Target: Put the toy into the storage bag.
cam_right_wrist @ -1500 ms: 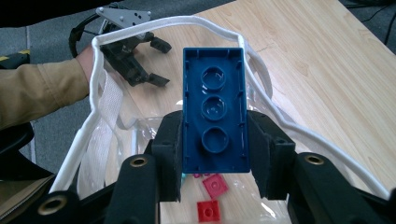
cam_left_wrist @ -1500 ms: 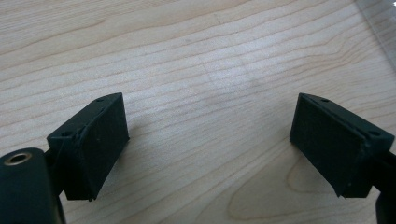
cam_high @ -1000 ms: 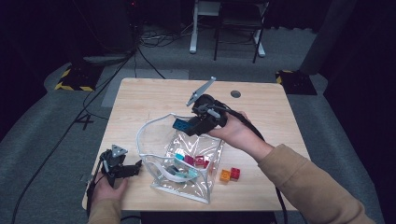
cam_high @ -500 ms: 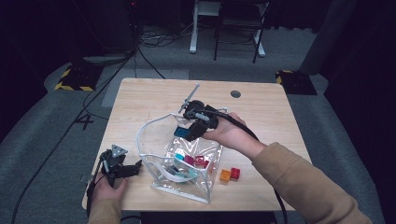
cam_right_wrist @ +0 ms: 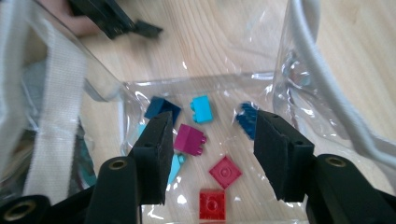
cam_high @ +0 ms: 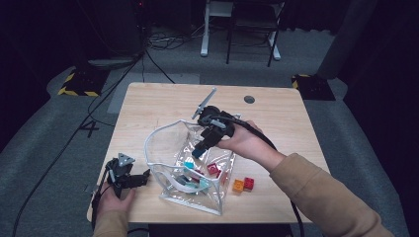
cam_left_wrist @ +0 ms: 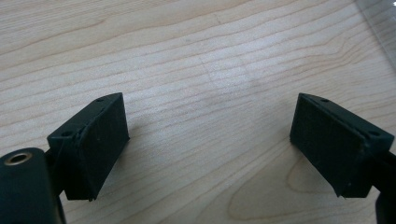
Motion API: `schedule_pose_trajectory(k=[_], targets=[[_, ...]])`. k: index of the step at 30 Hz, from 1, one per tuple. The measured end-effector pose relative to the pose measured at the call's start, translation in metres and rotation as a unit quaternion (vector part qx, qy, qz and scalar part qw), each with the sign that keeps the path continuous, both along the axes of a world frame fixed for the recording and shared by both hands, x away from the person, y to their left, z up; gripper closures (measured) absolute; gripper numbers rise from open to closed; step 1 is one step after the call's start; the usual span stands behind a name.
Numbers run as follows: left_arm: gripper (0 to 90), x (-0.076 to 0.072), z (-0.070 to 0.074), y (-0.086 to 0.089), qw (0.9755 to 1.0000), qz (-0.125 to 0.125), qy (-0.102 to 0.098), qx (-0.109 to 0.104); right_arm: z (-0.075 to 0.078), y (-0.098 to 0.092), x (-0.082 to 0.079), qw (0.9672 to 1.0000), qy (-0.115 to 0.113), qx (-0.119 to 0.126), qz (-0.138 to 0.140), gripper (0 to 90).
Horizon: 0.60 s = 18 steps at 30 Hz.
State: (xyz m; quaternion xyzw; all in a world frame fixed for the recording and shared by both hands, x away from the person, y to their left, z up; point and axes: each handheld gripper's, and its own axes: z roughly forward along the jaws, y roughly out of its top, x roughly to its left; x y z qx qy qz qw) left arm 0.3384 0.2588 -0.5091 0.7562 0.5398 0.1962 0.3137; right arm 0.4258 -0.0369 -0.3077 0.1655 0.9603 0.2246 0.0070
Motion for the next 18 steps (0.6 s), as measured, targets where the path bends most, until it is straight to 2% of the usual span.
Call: schedule_pose_trajectory(k=[7, 12, 18], targets=[[11.8, 0.0, 0.0, 0.0, 1.0, 0.0, 0.0, 0.0, 0.019, -0.035, -0.018, 0.9971, -0.028, 0.071, -0.004, 47.9], [11.8, 0.0, 0.0, 0.0, 1.0, 0.0, 0.0, 0.0, 0.028, -0.07, -0.03, 0.9915, -0.038, 0.124, -0.015, 47.9], [11.8, 0.0, 0.0, 0.0, 1.0, 0.0, 0.0, 0.0, 0.033, -0.104, -0.043, 0.9858, -0.055, 0.157, -0.028, 47.7]])
